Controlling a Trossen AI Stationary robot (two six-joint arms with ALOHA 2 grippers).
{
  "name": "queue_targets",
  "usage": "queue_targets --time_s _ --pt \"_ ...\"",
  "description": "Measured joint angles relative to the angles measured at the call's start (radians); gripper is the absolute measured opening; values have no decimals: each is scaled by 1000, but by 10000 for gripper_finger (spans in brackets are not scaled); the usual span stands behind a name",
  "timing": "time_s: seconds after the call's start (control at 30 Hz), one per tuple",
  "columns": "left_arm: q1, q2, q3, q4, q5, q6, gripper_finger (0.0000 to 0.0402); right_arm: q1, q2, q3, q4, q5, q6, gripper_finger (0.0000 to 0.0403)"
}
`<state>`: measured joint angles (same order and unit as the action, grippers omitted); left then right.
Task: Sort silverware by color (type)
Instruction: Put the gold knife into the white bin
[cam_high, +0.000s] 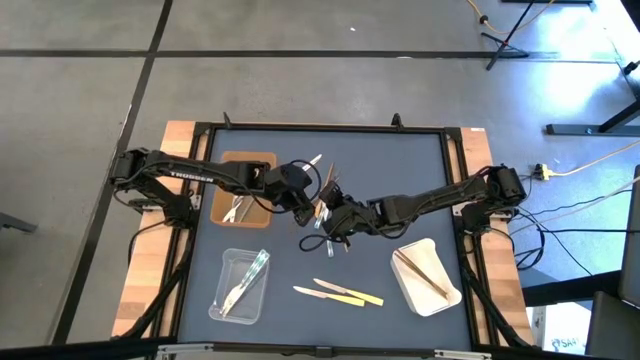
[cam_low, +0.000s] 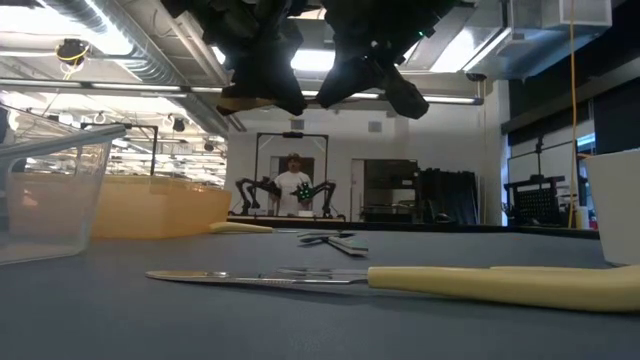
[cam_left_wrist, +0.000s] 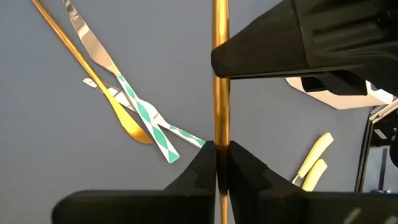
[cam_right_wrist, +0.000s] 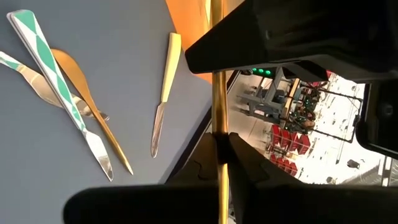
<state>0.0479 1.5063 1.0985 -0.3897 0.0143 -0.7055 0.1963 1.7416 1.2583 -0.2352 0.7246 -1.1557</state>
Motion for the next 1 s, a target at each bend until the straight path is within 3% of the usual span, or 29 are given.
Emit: queue_targets --time_s 0.33,0.67,1.0 --pt "0 0 0 6 1 1 16 0 0 0 1 -8 1 34" --pt "-1 0 0 14 0 4 15 0 0 0 3 -10 34 105" --pt "-1 0 0 46 -16 20 15 55 0 0 -8 55 157 112"
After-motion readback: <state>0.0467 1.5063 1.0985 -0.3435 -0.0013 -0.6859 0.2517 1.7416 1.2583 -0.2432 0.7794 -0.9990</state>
